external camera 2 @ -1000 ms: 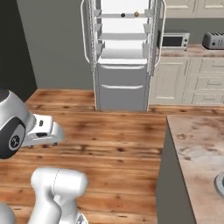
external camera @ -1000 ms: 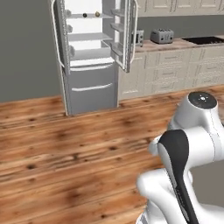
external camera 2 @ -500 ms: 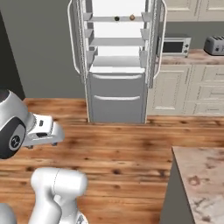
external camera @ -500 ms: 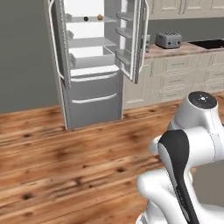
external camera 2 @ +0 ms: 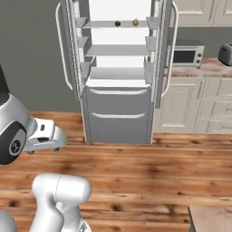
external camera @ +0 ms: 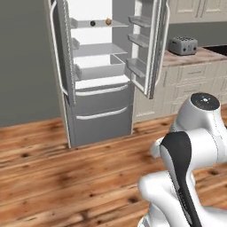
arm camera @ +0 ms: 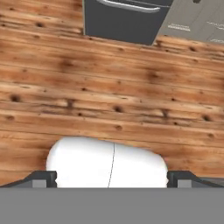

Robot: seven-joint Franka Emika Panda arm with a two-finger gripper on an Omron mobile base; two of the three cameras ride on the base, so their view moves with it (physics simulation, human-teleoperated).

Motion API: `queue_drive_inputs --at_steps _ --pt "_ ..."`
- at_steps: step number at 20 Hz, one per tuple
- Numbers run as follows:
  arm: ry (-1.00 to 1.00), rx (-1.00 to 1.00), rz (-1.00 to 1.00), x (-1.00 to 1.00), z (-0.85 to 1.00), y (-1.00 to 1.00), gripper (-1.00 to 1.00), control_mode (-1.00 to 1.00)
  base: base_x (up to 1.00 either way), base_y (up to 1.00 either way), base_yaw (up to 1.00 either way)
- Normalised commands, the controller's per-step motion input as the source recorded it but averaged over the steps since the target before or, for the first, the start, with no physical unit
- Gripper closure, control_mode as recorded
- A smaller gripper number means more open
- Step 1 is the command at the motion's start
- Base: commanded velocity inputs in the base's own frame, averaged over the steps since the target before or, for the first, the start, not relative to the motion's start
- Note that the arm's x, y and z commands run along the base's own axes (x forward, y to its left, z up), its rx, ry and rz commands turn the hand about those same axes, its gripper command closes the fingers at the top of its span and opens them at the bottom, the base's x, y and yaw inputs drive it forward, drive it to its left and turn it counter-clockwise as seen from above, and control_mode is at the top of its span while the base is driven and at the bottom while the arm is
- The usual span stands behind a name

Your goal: Gather the onion and avocado from the fridge and place them on a tray on the dining counter. Then gather the fishs from the fridge and place them on the other tray.

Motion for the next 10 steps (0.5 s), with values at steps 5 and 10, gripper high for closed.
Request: queue_drive_inputs --at_steps 5,10 --pt "0.00 0.00 0.00 0.00 0.00 0.00 -1.00 1.00 1.00 -0.26 0.02" --pt "0.00 0.00 0.00 0.00 0.00 0.00 -1.00 1.00 1.00 -0.30 0.06"
